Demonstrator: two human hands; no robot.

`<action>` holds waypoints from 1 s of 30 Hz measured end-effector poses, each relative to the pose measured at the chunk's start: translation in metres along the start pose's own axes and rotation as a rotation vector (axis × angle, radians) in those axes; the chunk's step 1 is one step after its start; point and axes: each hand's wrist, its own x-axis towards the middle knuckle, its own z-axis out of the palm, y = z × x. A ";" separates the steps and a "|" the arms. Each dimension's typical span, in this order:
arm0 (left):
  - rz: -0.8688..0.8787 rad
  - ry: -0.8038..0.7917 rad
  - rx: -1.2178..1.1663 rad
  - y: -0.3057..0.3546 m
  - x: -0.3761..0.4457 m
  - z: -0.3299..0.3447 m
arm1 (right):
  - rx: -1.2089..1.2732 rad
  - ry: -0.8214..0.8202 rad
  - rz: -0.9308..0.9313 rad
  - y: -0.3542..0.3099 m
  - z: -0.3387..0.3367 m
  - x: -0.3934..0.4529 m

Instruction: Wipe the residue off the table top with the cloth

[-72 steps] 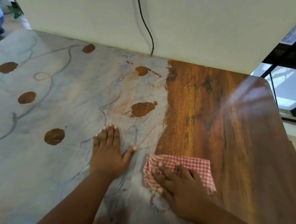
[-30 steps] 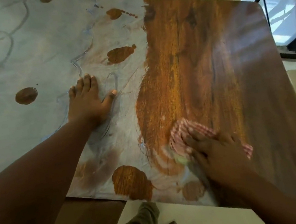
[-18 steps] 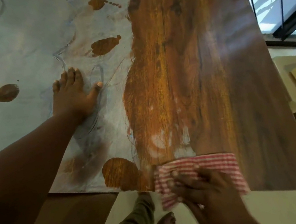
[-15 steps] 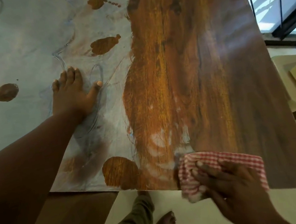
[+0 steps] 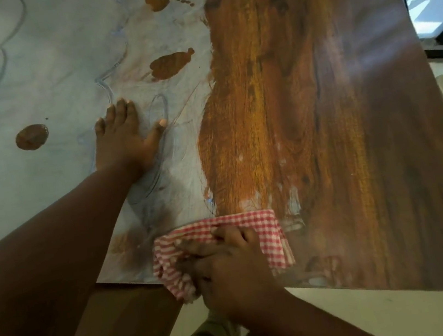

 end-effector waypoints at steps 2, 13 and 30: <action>-0.007 0.001 0.000 0.000 0.000 0.001 | -0.013 0.010 0.024 0.005 -0.002 0.017; 0.004 -0.003 -0.005 -0.002 0.002 0.001 | -0.001 0.186 0.502 0.152 -0.040 0.047; -0.003 -0.011 0.002 -0.002 0.002 0.002 | -0.039 0.112 0.233 0.110 -0.031 -0.036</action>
